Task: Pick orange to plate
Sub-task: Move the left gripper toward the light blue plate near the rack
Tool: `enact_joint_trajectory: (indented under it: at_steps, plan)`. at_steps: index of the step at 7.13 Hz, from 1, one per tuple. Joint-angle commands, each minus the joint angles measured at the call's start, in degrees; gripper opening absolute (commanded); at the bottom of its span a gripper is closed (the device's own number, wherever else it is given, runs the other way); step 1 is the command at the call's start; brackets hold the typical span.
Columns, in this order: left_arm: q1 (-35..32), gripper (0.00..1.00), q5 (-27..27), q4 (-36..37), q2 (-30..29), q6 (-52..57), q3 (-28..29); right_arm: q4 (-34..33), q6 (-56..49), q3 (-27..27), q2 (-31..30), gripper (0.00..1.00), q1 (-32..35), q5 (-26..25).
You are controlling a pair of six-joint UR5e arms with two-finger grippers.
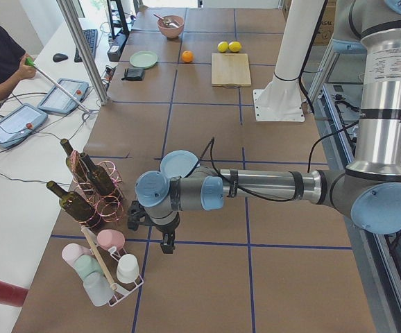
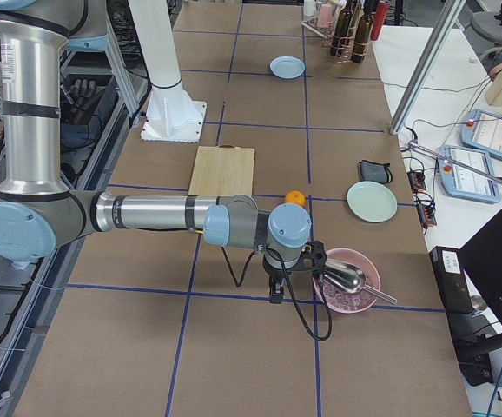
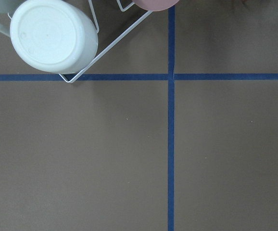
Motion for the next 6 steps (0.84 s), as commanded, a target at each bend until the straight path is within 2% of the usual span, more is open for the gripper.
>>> enact_joint_trajectory:
  at_steps: [1,2,4,6]
  plan:
    - [0.1,1.00,-0.2,-0.5,-0.1,0.0,0.0,0.2,0.6,0.2,0.1,1.00,0.0,0.0]
    - [0.2,1.00,-0.1,-1.3,-1.2,0.1,0.3,0.3,0.7,0.2,0.0,1.00,0.0,0.3]
    - [1.3,1.00,-0.2,-12.4,-2.3,-0.5,0.5,0.3,1.0,2.1,0.0,1.00,0.0,0.7]
    - [10.6,1.00,0.0,-24.8,-2.3,-2.4,2.5,0.4,1.0,2.8,1.7,1.00,-0.2,1.0]
